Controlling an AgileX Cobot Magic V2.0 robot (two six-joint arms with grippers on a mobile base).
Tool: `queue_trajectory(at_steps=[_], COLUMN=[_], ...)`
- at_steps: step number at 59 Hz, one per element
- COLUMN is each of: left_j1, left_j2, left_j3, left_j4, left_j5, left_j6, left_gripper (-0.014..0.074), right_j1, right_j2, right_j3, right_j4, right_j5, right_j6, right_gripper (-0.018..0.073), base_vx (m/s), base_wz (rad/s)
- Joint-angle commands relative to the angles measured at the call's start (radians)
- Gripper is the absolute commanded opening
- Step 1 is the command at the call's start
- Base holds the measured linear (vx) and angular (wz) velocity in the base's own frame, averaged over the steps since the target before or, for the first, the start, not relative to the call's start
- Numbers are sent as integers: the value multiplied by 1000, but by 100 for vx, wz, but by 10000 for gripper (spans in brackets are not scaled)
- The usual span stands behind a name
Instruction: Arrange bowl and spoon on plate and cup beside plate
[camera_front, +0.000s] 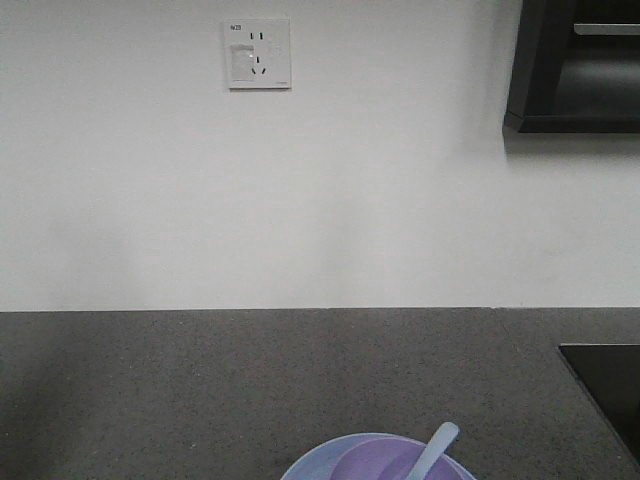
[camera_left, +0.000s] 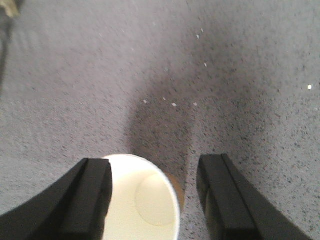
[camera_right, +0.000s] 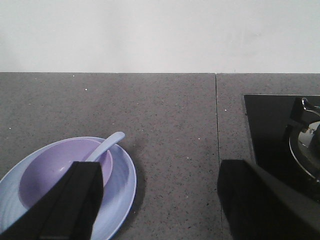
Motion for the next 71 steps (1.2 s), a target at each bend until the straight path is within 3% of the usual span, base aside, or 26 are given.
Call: queue_trajectory(at_steps=[1,22,41,51,62,71], left_j1=[22,54,54,54,54,50], left_j2=[19,36,36,32,29,29], left_j3=[-30,22,201,200,194,117], left_j4=[-25,-47,-47,-47,-46,-47], left_j5=[-6,46,-38,-36,-43,-19], left_j6=[9,14,14,15,23,27], left_gripper=[464,460,407,262,0,-6], right_j1=[-3,-3,-3,-3,-3,-3], right_j2=[14,14,14,14,14,14], right_j3=[-27,-27,-27,-27,-27,-27], right_j4=[-21,-29,-66,-66,-66,-61], right_j5=[-56,-40,-40,-40,-40,-40], right_j6=[-11,-13,-13,-13,-12,-12], right_gripper=[545,545,545,545,545,545], base_vx=[0,0,0,0,0,0], base_wz=[0,0,0,0,0,0])
